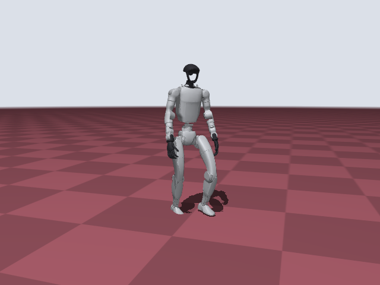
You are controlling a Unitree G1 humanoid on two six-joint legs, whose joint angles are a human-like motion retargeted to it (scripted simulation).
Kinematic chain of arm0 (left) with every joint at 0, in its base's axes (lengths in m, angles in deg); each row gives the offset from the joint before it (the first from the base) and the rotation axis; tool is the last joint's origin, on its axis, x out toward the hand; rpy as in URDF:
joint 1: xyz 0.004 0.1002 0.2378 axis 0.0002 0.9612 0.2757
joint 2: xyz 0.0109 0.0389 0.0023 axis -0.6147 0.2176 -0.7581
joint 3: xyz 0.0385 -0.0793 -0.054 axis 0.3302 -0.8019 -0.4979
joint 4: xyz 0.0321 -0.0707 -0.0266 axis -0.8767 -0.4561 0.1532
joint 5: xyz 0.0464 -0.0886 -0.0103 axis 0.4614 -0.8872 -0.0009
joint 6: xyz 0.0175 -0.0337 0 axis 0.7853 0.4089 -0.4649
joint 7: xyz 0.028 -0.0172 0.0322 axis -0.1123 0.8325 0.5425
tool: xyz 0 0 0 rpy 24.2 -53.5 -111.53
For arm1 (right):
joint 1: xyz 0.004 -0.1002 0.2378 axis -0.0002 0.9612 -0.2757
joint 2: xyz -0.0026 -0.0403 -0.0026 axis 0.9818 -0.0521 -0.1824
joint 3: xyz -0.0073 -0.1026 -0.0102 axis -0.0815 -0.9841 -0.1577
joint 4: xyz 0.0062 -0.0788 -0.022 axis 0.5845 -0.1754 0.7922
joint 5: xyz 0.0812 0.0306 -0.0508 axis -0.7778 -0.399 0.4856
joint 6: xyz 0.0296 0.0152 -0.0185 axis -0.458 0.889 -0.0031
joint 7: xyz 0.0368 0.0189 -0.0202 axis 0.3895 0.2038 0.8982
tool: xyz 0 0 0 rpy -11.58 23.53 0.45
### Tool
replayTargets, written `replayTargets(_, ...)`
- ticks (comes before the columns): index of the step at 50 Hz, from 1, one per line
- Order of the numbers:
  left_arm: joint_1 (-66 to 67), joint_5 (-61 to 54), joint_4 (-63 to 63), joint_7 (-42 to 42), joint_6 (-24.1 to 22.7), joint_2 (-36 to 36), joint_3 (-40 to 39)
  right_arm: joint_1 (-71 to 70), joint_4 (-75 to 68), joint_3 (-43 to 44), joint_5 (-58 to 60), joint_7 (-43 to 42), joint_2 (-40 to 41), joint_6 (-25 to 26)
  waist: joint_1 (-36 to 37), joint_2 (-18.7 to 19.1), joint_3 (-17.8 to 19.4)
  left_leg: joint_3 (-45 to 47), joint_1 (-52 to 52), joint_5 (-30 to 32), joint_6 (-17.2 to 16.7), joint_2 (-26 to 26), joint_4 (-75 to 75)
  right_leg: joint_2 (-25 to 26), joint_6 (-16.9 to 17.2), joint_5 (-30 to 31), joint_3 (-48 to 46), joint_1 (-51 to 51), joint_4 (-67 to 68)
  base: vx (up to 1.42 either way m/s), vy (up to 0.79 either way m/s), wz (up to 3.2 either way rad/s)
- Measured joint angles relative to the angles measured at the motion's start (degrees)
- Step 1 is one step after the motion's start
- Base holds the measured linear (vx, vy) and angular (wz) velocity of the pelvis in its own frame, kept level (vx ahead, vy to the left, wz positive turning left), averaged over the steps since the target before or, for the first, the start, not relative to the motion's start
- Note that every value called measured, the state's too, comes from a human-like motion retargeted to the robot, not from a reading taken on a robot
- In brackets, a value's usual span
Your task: Walk
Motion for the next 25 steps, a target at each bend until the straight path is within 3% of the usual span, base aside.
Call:
replayTargets(6, -0.8, 0.9, 1.7, 0.1, -0.8, 0.2, 0.8, 0.3, -1.1, 0.1, 1.4, 0.2, -0.3, 0.3, -0.3, -2.5, -1.1, -2.0, 1.3, 8.0, -2.9, -6.0, -28.2, -4.0, 1.1, -3.3, 0.5, 3.6, 2.8, 0.59, 0.08, 0.12)
replayTargets(7, -0.7, 1.0, 1.9, 0.2, -0.9, 0.4, 1.0, 0.7, -1.4, 0.1, 1.6, 0.0, -0.2, 0.3, -0.3, -2.3, -1.2, -2.4, 1.1, 8.1, -2.9, -6.2, -28.4, -4.5, 0.4, -5.9, 0.5, 3.3, 3.2, 0.66, 0.12, 0.08)
replayTargets(8, -0.6, 0.9, 1.9, 0.3, -0.9, 0.5, 1.2, 1.1, -1.8, 0.0, 1.7, -0.2, 0.0, 0.4, -0.2, -1.8, -0.8, -2.8, 1.5, 8.2, -2.8, -5.8, -27.5, -5.9, -2.1, -12.4, 0.6, 1.9, 1.8, 0.65, 0.14, 0.02)
replayTargets(9, -0.9, 0.7, 1.8, 0.2, -0.7, 0.6, 1.3, 1.2, -2.4, 0.2, 1.7, -0.2, 0.0, 0.5, 0.0, -2.5, -1.2, -2.4, 1.8, 9.3, -2.4, -6.8, -27.8, -6.6, -0.8, -9.6, 0.4, 2.3, 4.5, 0.6, 0.16, -0.02)
replayTargets(10, -1.5, 0.4, 1.6, 0.0, -0.6, 0.7, 1.4, 1.1, -3.1, 0.6, 1.8, -0.2, -0.1, 0.7, 0.1, -3.9, -2.1, -1.6, 2.1, 10.8, -1.9, -8.5, -28.7, -7.1, 2.5, -2.3, 0.2, 3.5, 9.3, 0.56, 0.19, 0.08)
replayTargets(15, -1.1, -1.8, -0.1, -0.3, 0.1, 1.9, 1.1, 3.9, -5.7, 0.9, 1.7, 0.8, 1.0, 1.6, -1.1, -7.5, -4.3, -0.5, 2.7, 9.7, 1.8, -14.7, -21.6, -12.8, 5.9, 2.4, 2.0, -1.4, 27.3, 0.59, 0.18, 0.25)
replayTargets(18, -2.3, -2.9, -1.1, -0.9, 0.5, 1.6, 0.3, 3.6, -6.7, 0.8, 1.6, 2.9, 1.4, 2.2, -2.9, -11.0, -4.5, -0.2, 7.9, 9.6, 4.0, -20.0, -27.4, -18.5, 8.6, 14.8, 3.3, -8.7, 43.3, 0.62, 0.13, 0.36)
replayTargets(20, -3.2, -3.1, -1.5, -0.8, 0.8, 0.9, -0.2, 3.3, -6.6, 0.4, 1.5, 3.6, 1.6, 2.3, -4.3, -11.7, -4.3, -0.9, 11.5, 8.6, 4.9, -21.7, -30.0, -20.9, 8.0, 19.1, 2.9, -13.6, 51.8, 0.65, 0.11, 0.33)
replayTargets(25, -5.1, -3.4, -2.7, 1.0, 1.8, -0.5, -1.1, 3.5, -5.0, -0.2, 0.3, 3.0, 2.5, 1.6, -8.0, -11.9, -3.8, -3.0, 20.4, 5.1, 5.0, -23.8, -34.4, -25.0, 4.3, 10.2, 0.1, -25.4, 60.7, 0.66, 0.07, 0.25)
